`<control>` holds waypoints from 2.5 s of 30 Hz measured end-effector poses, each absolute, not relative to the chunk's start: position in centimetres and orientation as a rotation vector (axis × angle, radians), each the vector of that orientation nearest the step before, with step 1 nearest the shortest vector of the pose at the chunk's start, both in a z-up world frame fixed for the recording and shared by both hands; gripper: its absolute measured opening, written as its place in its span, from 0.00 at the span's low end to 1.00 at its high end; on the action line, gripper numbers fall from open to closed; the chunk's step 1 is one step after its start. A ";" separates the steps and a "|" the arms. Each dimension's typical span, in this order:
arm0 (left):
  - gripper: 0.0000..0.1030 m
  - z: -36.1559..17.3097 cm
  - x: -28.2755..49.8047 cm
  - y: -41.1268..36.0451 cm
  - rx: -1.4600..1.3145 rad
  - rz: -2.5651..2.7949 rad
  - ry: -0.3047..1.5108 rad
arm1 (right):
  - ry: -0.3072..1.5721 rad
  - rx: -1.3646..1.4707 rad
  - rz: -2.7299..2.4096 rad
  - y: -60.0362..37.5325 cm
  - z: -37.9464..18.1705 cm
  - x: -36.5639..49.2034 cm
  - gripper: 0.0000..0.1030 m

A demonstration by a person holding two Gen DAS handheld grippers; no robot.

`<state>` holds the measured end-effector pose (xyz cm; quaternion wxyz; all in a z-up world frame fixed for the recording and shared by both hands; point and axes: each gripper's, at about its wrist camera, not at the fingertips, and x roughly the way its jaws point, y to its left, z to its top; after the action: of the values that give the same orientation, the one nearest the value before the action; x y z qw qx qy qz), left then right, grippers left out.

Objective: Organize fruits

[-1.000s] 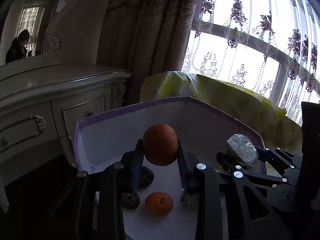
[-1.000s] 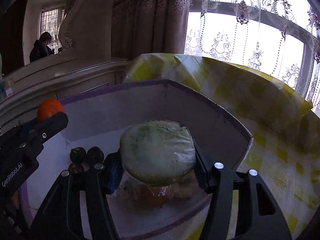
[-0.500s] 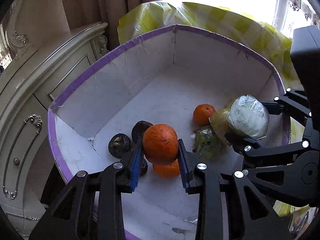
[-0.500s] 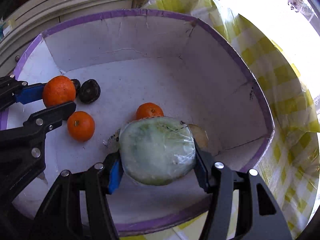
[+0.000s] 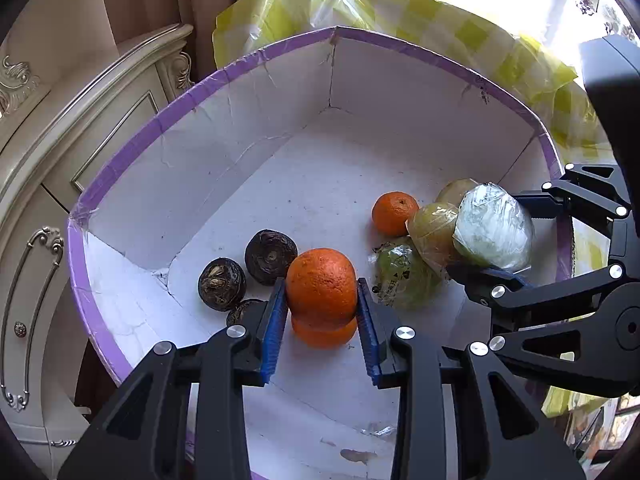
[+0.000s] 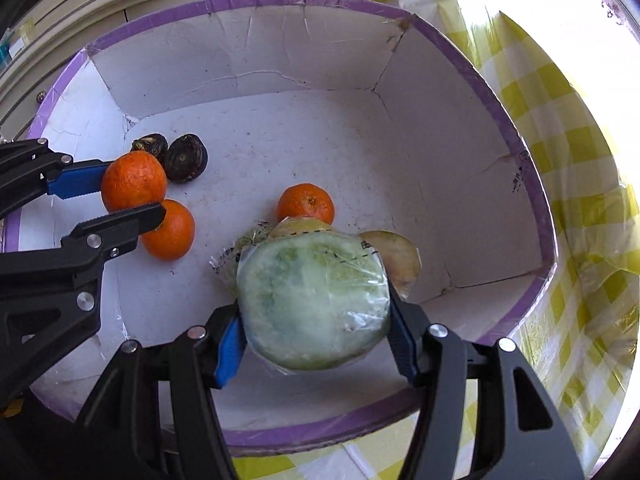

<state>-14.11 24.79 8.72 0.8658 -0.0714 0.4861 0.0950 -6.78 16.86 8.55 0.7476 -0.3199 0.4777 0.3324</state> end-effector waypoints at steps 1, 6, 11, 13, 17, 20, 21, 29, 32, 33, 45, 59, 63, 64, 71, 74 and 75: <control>0.36 9.2 -14.1 25.3 -0.166 0.198 1.003 | 1.044 -0.675 0.728 16.9 8.9 -6.5 0.66; 0.89 13.9 -14.7 28.4 -0.253 0.236 0.816 | 0.884 -0.496 0.673 16.1 14.6 -4.9 0.75; 0.95 16.8 -15.5 30.0 -0.297 0.276 0.697 | 0.829 -0.381 0.658 15.2 18.4 -3.8 0.91; 0.95 16.8 -15.8 29.7 -0.258 0.272 0.696 | 0.829 -0.400 0.635 15.2 18.5 -4.0 0.91; 0.95 17.1 -16.4 28.4 -0.086 0.429 0.671 | 0.900 -0.435 0.605 15.7 17.3 -4.7 0.91; 0.95 17.0 -16.2 27.1 0.066 0.581 0.695 | 0.974 -0.467 0.603 16.2 16.1 -5.1 0.91; 0.95 16.9 -16.1 27.0 0.091 0.601 0.702 | 0.993 -0.476 0.604 16.3 15.9 -5.2 0.91; 0.95 15.0 -15.4 27.5 -0.043 0.432 0.863 | 1.031 -0.474 0.608 15.5 15.6 -5.3 0.91; 0.95 14.2 -15.3 26.8 -0.044 0.427 0.888 | 1.042 -0.497 0.615 15.5 15.3 -5.5 0.91; 0.95 14.1 -15.3 26.8 -0.049 0.421 0.898 | 1.042 -0.501 0.617 15.6 15.2 -5.5 0.91; 0.95 12.6 -14.6 26.8 -0.060 0.405 0.955 | 1.081 -0.515 0.636 15.8 14.0 -5.9 0.91; 0.95 11.7 -14.1 27.1 -0.057 0.402 0.986 | 1.106 -0.505 0.635 15.6 12.9 -5.7 0.91; 0.95 11.6 -13.9 27.4 -0.059 0.400 0.989 | 1.112 -0.506 0.635 15.3 12.7 -5.6 0.91; 0.95 11.6 -13.9 27.5 -0.060 0.399 0.991 | 1.113 -0.506 0.636 15.3 12.6 -5.7 0.91; 0.95 11.1 -13.8 27.7 -0.064 0.402 1.002 | 1.123 -0.509 0.641 15.3 12.1 -5.7 0.91; 0.95 11.1 -13.8 27.6 -0.065 0.402 1.003 | 1.125 -0.511 0.644 15.4 12.0 -5.8 0.91; 0.95 11.1 -13.8 27.6 -0.066 0.403 1.004 | 1.126 -0.511 0.645 15.4 11.9 -5.8 0.91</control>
<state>-13.79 27.64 11.09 0.8568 -0.0312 0.4776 0.1917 -5.80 15.39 11.95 0.7665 -0.2353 0.5186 0.2968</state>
